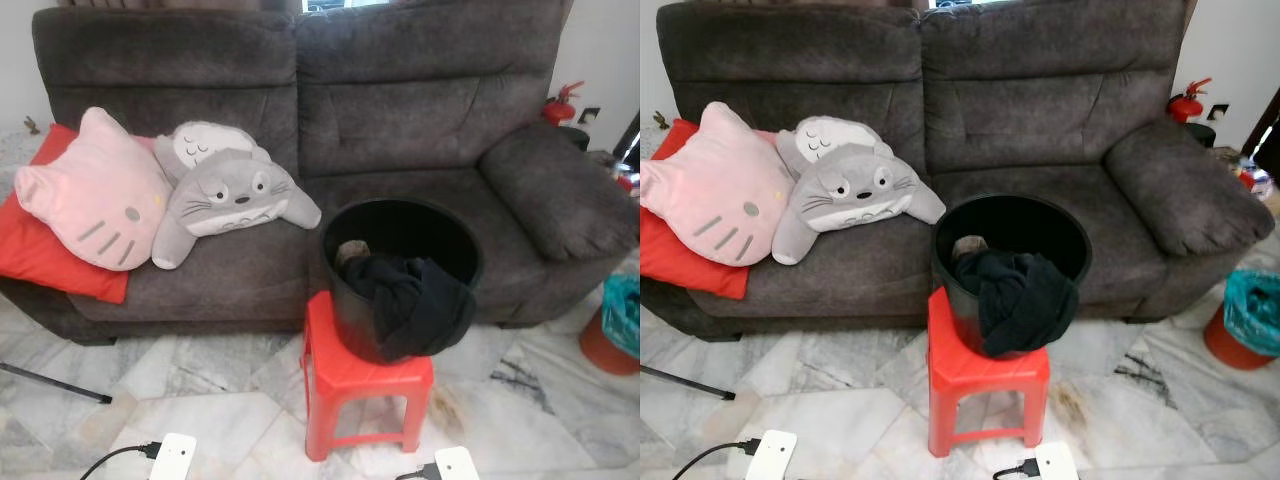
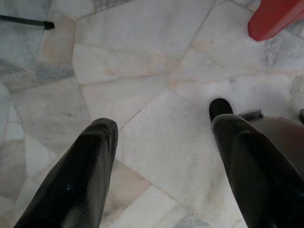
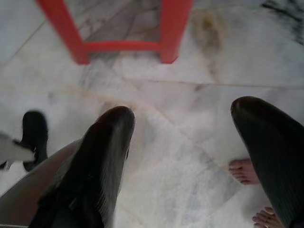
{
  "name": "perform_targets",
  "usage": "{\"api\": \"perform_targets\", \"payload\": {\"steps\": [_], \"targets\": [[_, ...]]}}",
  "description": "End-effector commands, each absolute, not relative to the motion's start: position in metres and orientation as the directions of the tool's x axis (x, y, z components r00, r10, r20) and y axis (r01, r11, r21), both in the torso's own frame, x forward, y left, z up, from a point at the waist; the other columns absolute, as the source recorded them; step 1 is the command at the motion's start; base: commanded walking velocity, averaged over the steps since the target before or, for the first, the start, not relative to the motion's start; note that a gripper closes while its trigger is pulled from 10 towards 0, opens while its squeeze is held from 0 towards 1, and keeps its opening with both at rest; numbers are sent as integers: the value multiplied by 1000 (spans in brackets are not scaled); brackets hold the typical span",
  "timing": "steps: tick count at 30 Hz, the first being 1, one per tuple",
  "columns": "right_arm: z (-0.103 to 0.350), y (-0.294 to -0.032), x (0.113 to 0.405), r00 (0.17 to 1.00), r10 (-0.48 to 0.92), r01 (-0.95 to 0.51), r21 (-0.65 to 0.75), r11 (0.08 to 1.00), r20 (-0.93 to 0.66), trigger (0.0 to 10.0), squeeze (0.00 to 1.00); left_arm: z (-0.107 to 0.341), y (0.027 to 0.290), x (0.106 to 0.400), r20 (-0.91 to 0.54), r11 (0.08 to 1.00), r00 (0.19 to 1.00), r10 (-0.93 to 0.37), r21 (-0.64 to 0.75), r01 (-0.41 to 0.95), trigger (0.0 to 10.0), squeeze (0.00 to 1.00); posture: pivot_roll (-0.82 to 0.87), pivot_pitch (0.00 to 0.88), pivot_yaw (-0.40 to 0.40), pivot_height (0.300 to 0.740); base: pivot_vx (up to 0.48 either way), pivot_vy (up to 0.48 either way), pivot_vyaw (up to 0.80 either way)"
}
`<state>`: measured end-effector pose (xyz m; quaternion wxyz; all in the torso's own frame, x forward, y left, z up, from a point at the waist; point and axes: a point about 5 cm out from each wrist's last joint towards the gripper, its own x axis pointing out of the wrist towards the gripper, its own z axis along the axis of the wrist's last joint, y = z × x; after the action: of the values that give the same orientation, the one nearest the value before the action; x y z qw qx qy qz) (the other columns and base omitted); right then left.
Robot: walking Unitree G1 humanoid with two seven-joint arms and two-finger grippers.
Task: Hang hanger
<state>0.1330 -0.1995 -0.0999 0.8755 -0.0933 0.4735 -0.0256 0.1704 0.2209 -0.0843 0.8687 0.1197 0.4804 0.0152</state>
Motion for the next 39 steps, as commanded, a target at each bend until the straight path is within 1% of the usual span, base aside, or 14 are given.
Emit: {"api": "perform_targets", "payload": {"steps": [1,9,12,16,26,32,34,35,36,37,39], "targets": [[-96,-199,139,593,-144,-11,-186,982,-792,10000,0,-85,223,168,-835,967,530,147,234,101,10000,0,-99,0,22,740,0,0,0],[-92,-199,144,657,-165,32,-192,981,-736,10000,0,-83,224,171,-829,966,539,151,239,98,10000,0,-113,0,25,740,0,0,0],[-90,-199,147,679,-159,-14,-229,973,-717,10000,0,-83,225,171,-829,964,538,153,244,102,10000,0,-117,0,27,740,0,0,0],[-88,-198,149,702,-158,-20,-241,970,-695,10000,0,-84,225,170,-831,964,534,155,246,104,10000,0,-124,0,26,740,0,0,0],[-88,-199,149,702,-186,12,-250,968,-688,10000,0,-84,224,170,-833,963,531,153,246,108,10000,0,-132,0,30,740,0,0,0],[-86,-200,149,714,-225,64,-259,964,-663,10000,0,-84,224,171,-832,962,533,155,249,108,10000,0,-135,0,39,740,0,0,0],[-76,-199,157,790,-233,165,-170,972,-567,10000,0,-83,225,171,-831,962,533,156,251,108,10000,0,-135,0,39,740,0,0,0],[-53,-201,168,884,-242,182,-181,966,-399,10000,0,-83,225,171,-831,962,534,157,251,108,10000,0,-134,0,39,740,0,0,0],[-18,-199,175,951,-234,193,-203,960,-202,10000,0,-83,225,171,-831,962,534,158,252,107,10000,0,-134,0,39,740,0,0,0],[-11,-198,175,958,-230,194,-207,959,-169,10000,0,-83,225,171,-831,962,534,159,252,107,10000,0,-134,0,39,740,0,0,0],[-12,-200,175,955,-236,198,-211,957,-177,10000,0,-83,225,171,-831,962,534,159,252,106,10000,0,-132,0,37,740,0,0,0]]}}
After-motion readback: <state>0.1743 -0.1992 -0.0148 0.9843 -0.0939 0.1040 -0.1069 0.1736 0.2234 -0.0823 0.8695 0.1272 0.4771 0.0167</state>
